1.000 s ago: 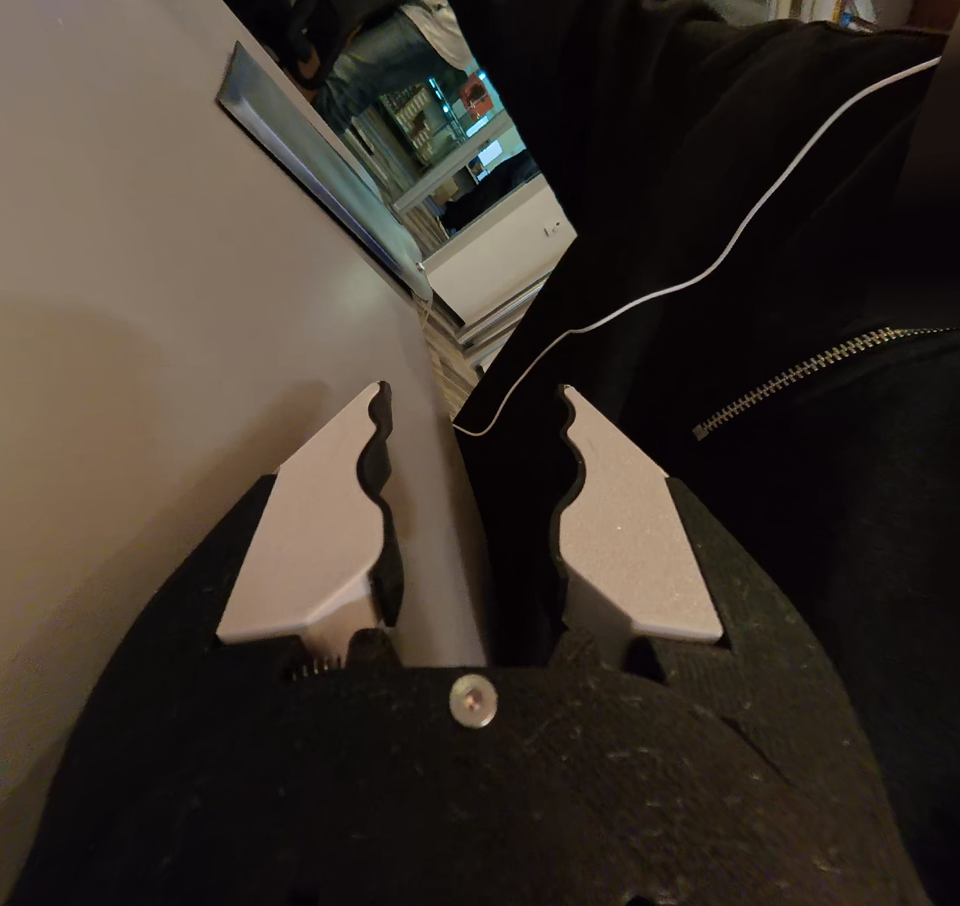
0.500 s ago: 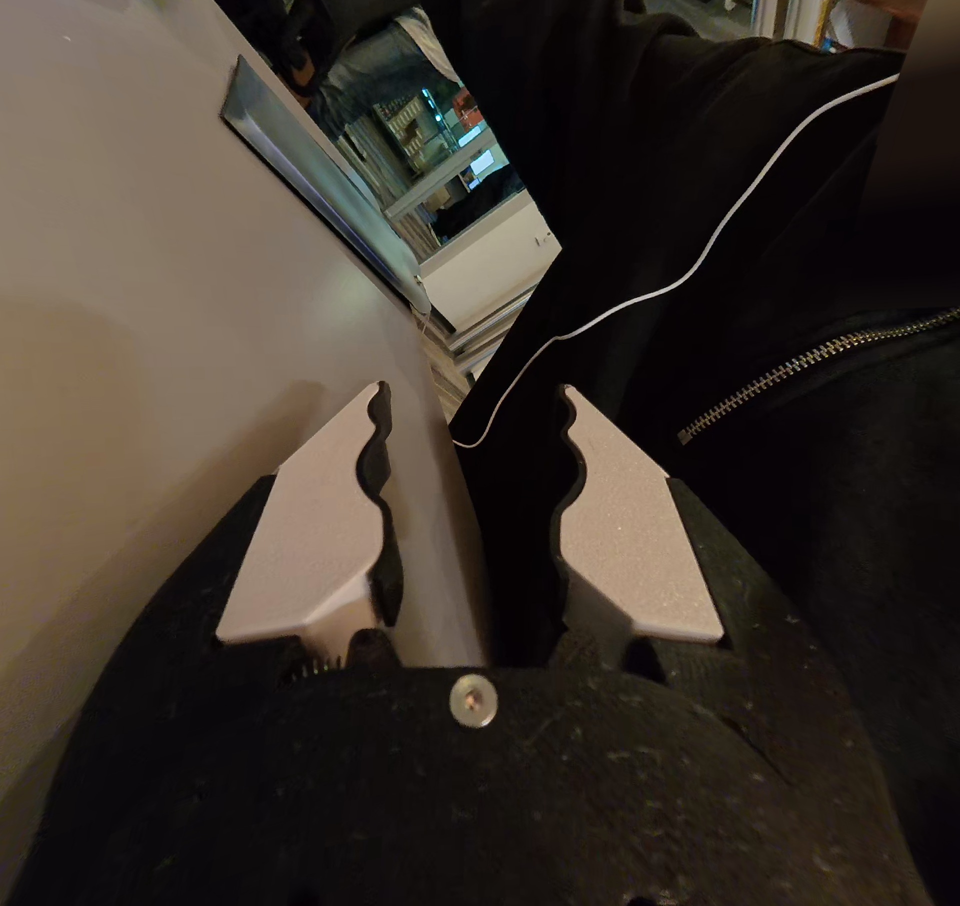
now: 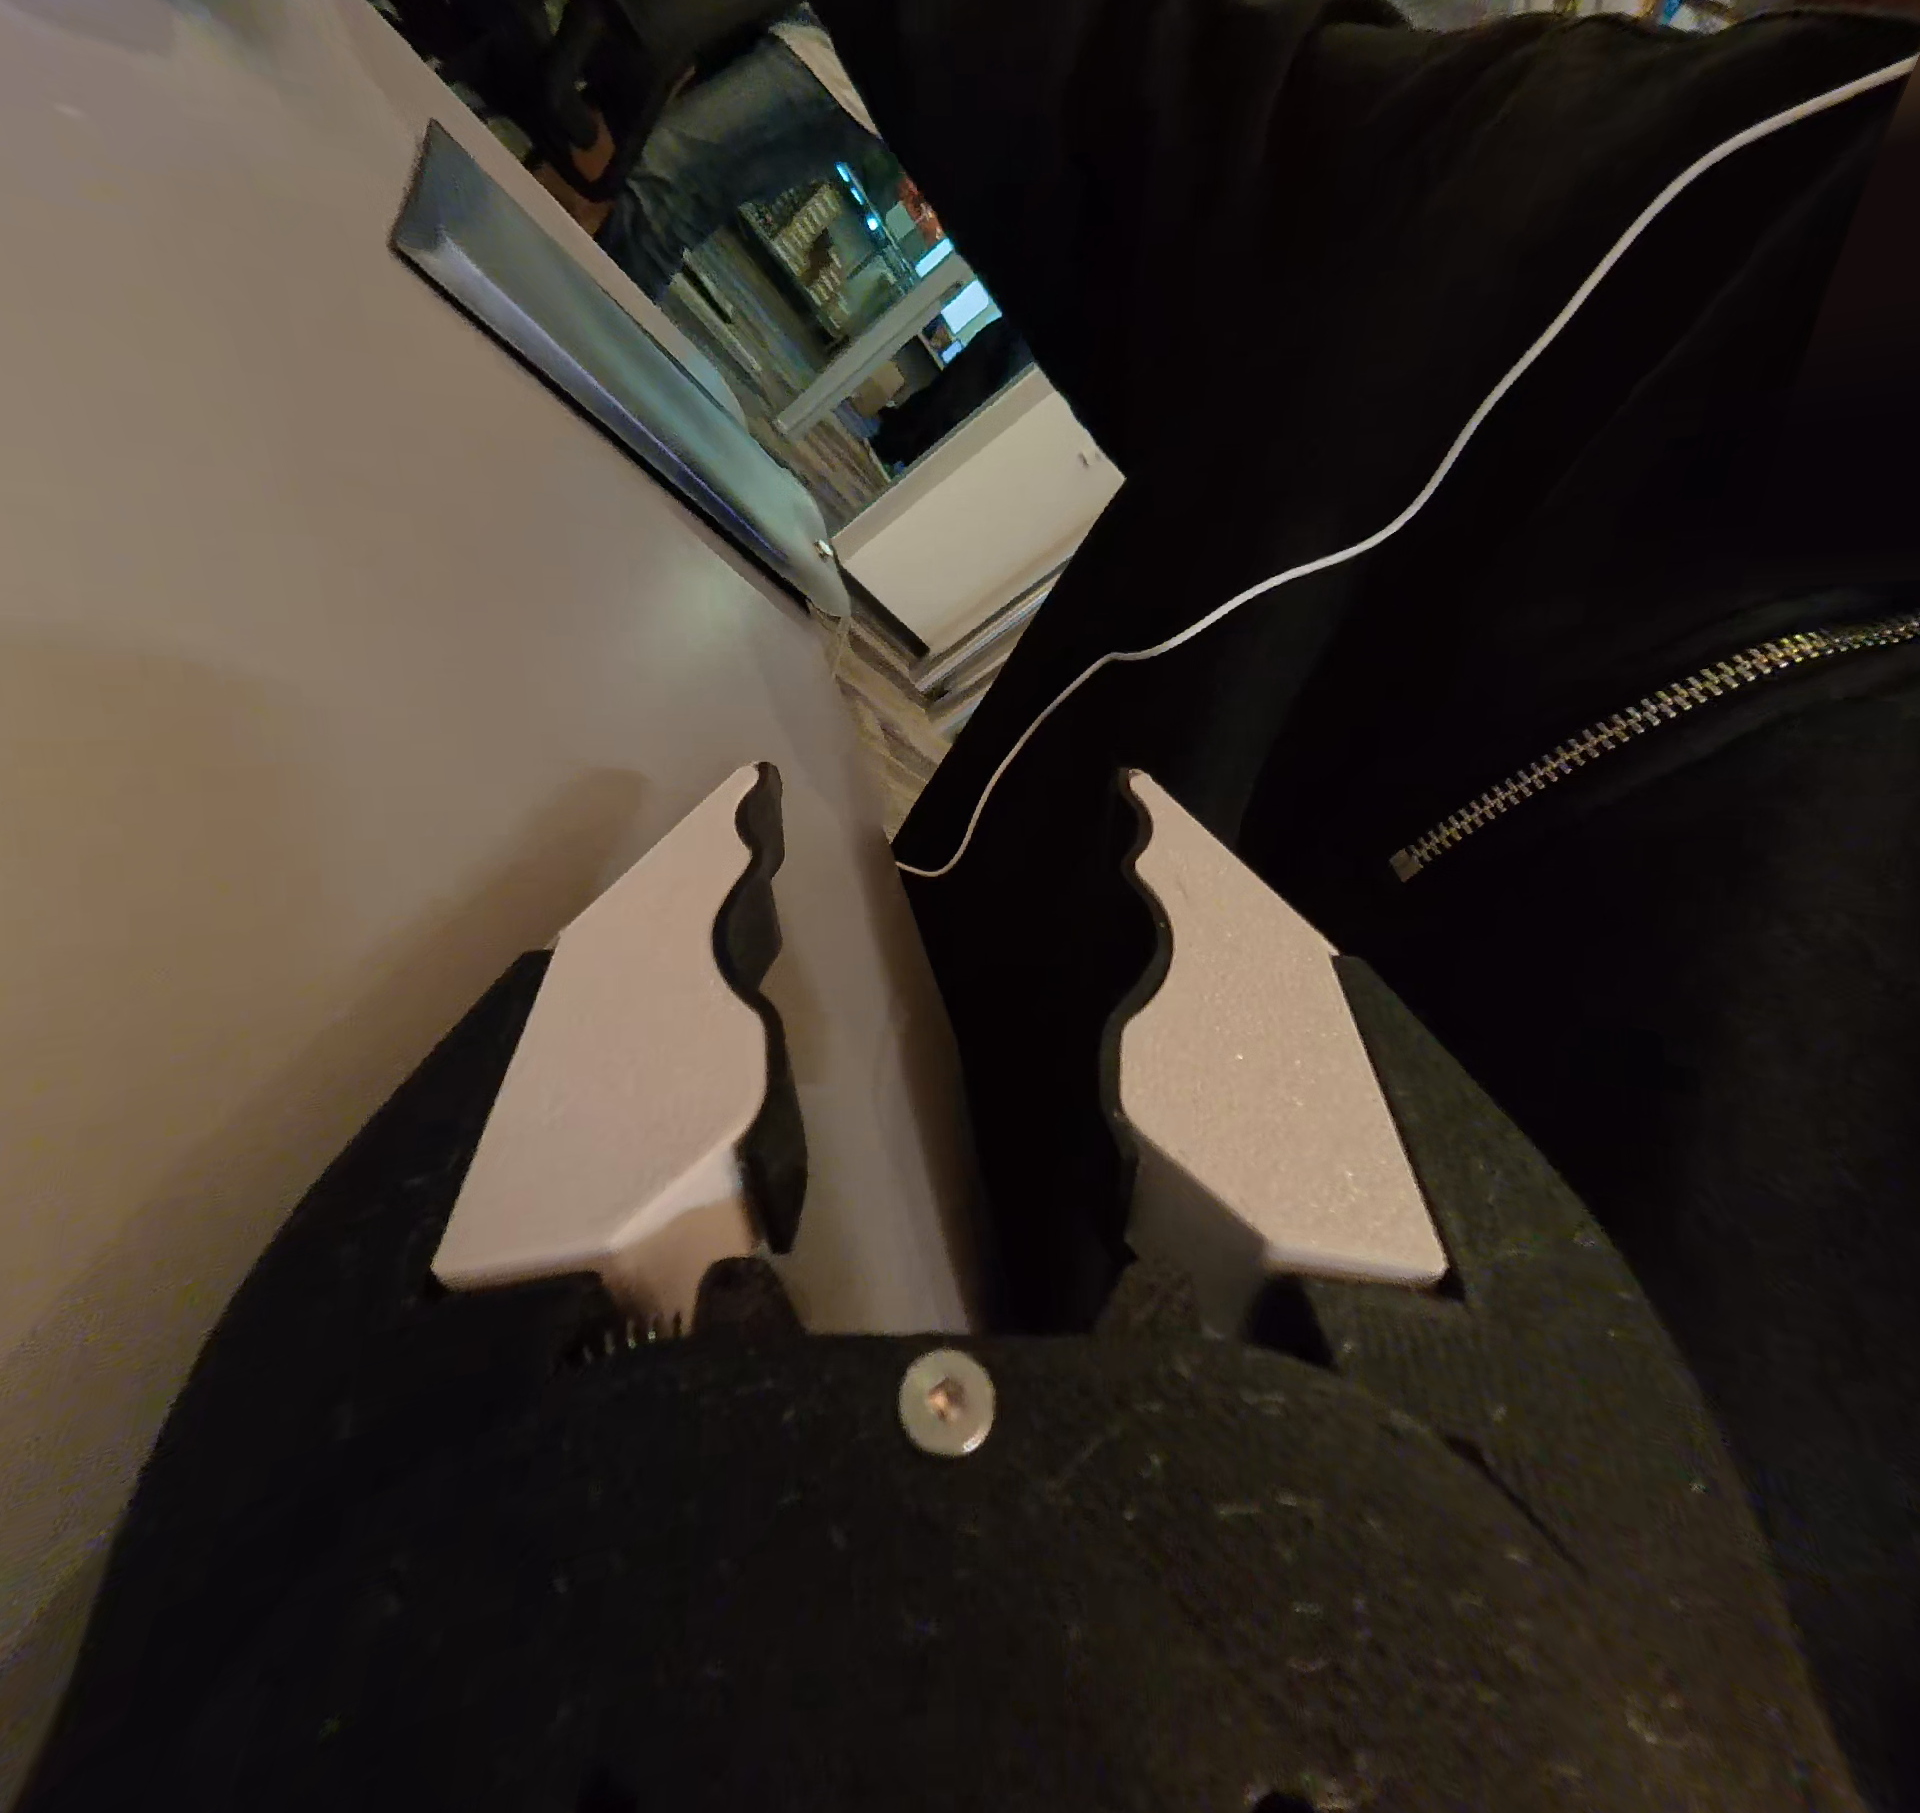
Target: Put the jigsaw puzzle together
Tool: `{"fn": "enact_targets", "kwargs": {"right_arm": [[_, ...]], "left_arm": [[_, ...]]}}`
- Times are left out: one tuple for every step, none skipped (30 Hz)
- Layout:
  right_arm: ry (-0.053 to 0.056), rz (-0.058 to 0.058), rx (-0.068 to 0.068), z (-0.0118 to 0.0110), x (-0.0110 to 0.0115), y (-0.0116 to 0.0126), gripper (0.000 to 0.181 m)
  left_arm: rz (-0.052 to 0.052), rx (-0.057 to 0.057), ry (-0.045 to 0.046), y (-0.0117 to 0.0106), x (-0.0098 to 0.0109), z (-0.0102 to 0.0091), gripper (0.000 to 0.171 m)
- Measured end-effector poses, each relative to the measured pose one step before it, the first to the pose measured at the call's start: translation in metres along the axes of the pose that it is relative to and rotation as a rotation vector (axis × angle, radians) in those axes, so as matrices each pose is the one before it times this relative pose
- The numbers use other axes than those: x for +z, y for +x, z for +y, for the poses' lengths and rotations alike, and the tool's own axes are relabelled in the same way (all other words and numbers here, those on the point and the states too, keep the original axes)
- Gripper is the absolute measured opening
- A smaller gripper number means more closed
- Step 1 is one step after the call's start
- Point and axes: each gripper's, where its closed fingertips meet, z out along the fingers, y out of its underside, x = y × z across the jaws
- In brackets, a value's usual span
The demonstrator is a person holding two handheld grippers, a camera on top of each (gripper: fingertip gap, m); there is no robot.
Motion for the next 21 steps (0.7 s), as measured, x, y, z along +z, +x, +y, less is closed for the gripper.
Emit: {"fn": "enact_targets", "kwargs": {"right_arm": [[0.0146,0.0268,0.0118,0.0019,-0.00526,0.00253,0.042],[0.0299,0.025,0.0042,-0.00052,-0.00724,0.00197,0.045],[0.0562,0.0084,-0.0063,-0.00514,-0.00984,-0.00146,0.04],[0.0771,0.0083,-0.0099,-0.00954,-0.01222,-0.00302,0.038],[0.0884,0.0164,-0.0172,-0.01256,-0.01366,-0.00371,0.037],[0.0891,0.0179,-0.028,-0.01378,-0.01406,-0.00566,0.033],[0.0743,0.0163,-0.0403,-0.01301,-0.01252,-0.00864,0.029],[0.0522,0.0237,-0.0508,-0.01109,-0.01012,-0.01053,0.027],[0.0346,0.0253,-0.0614,-0.00951,-0.00721,-0.01363,0.027],[0.0226,0.0143,-0.0738,-0.00884,-0.00423,-0.01925,0.028],[0.0141,0.0034,-0.0818,-0.00873,-0.00128,-0.02456,0.029],[0.0057,-0.0058,-0.086,-0.009,0.0016,-0.02917,0.032],[0.0013,-0.0099,-0.0873,-0.00992,0.004,-0.0324,0.037],[0.0001,-0.0082,-0.0869,-0.01081,0.00603,-0.03406,0.043],[0.0009,-0.0072,-0.0857,-0.01115,0.00794,-0.03514,0.047],[0.0039,-0.0098,-0.0843,-0.01095,0.00935,-0.03647,0.049],[0.0145,-0.0063,-0.0791,-0.01106,0.01105,-0.03659,0.049],[0.0326,0.0112,-0.0637,-0.01149,0.01245,-0.03468,0.046],[0.0612,0.026,-0.0439,-0.01232,0.01278,-0.0331,0.042],[0.0827,0.0312,-0.0175,-0.01137,0.01193,-0.0327,0.041],[0.0975,0.0344,0.0121,-0.00817,0.01102,-0.03248,0.038]], "left_arm": [[-0.0008,0.0076,0.00047,0.00241,-0.0004,0.0005,0.061],[-0.0023,0.0081,0.00264,0.00245,-0.00086,0.00018,0.061],[-0.0035,0.0072,0.00381,0.00227,-0.00129,0.00002,0.061],[-0.0039,0.0061,0.00413,0.00224,-0.00136,0.00005,0.061],[-0.0048,0.0067,0.00394,0.00227,-0.00167,0.00029,0.061],[-0.0063,0.0089,0.00305,0.00236,-0.00175,0.00047,0.061],[-0.009,0.0113,0.00255,0.00219,-0.00181,0.00065,0.061],[-0.0116,0.0126,0.00276,0.00203,-0.00182,0.00061,0.061],[-0.013,0.0138,0.00273,0.0019,-0.00174,0.00044,0.061],[-0.0157,0.0158,0.00233,0.00139,-0.00189,0.00029,0.061],[-0.0213,0.0174,0.00124,0.0005,-0.002,-0.00005,0.06],[-0.0297,0.0193,0.00003,-0.00097,-0.00211,-0.00042,0.06],[-0.0348,0.0246,-0.00171,-0.00191,-0.00226,-0.00095,0.06],[-0.0407,0.0309,-0.00292,-0.00301,-0.00249,-0.00179,0.06],[-0.0504,0.0367,-0.00495,-0.0048,-0.00292,-0.00239,0.06],[-0.064,0.0411,-0.00603,-0.00753,-0.00369,-0.00332,0.06],[-0.0701,0.0452,-0.00037,-0.00901,-0.00447,-0.00474,0.06],[-0.0725,0.0409,0.00865,-0.00995,-0.00508,-0.00652,0.06],[-0.0664,0.0342,0.0151,-0.00864,-0.00597,-0.00823,0.061],[-0.057,0.0422,0.02425,-0.0064,-0.00735,-0.00989,0.061],[-0.0644,0.0483,0.03118,-0.00707,-0.00867,-0.0107,0.061]]}}
